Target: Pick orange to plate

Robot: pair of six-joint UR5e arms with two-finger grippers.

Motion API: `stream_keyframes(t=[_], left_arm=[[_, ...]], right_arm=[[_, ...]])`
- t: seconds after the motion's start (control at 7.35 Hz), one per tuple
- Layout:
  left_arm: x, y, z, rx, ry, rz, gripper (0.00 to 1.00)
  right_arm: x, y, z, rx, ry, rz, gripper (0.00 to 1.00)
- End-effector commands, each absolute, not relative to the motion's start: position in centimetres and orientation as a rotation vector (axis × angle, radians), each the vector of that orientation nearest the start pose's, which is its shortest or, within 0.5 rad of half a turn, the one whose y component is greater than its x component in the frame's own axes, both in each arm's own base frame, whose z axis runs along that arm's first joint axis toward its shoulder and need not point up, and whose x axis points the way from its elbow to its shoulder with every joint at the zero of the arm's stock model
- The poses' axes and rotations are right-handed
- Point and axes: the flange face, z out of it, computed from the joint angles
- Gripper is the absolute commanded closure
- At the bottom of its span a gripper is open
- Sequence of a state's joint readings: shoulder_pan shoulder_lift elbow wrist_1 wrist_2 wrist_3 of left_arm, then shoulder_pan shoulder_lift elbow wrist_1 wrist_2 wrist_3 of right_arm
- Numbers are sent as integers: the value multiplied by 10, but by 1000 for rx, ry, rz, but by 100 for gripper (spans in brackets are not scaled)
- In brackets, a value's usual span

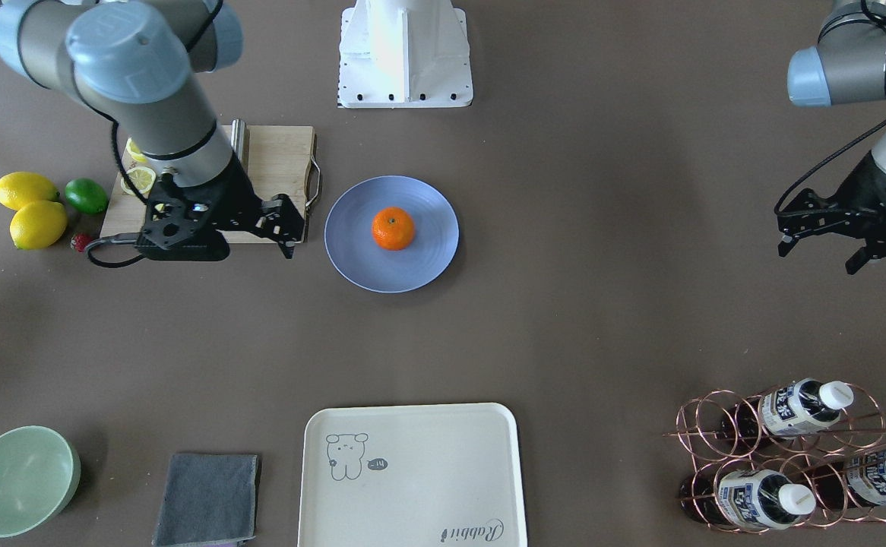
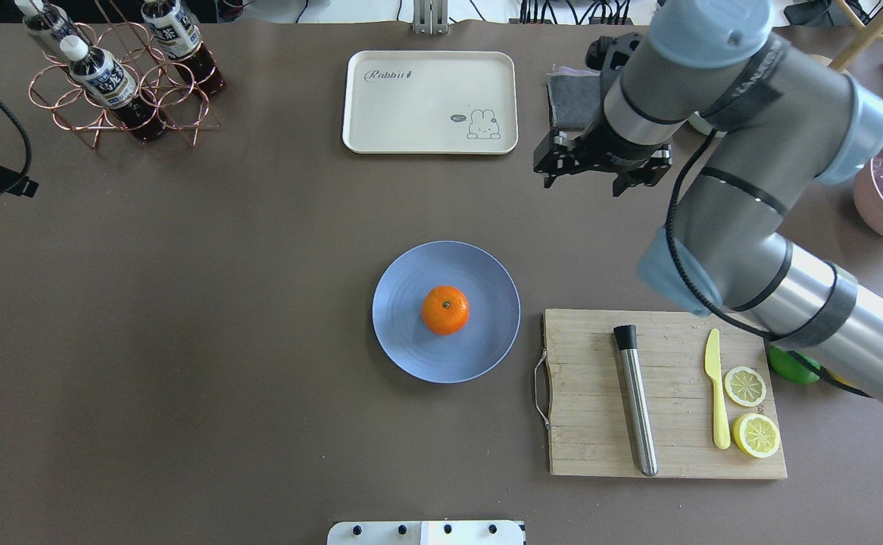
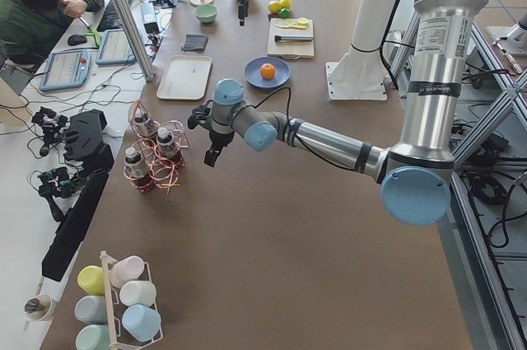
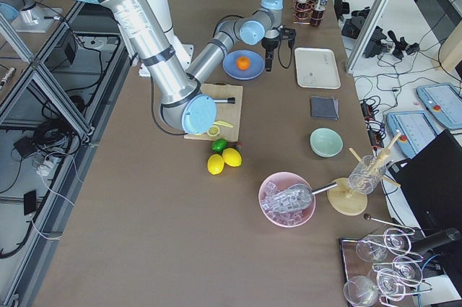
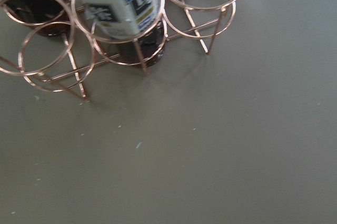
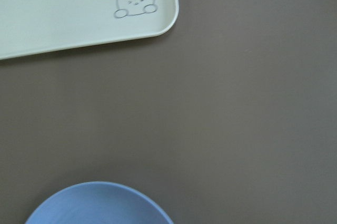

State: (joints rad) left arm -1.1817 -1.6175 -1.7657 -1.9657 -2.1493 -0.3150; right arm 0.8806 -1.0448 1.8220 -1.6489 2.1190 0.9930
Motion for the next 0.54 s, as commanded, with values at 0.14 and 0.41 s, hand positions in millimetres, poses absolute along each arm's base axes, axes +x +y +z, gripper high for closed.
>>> stream_keyframes(t=[0.14,0.41], left_arm=[[39,-507,549,349,640,270,2],[5,-506,574,314,617,247,2]], right_arm=[[-126,-542,419,121,-801,-124,0],[-28,-520,499,122,-763,-161,0]])
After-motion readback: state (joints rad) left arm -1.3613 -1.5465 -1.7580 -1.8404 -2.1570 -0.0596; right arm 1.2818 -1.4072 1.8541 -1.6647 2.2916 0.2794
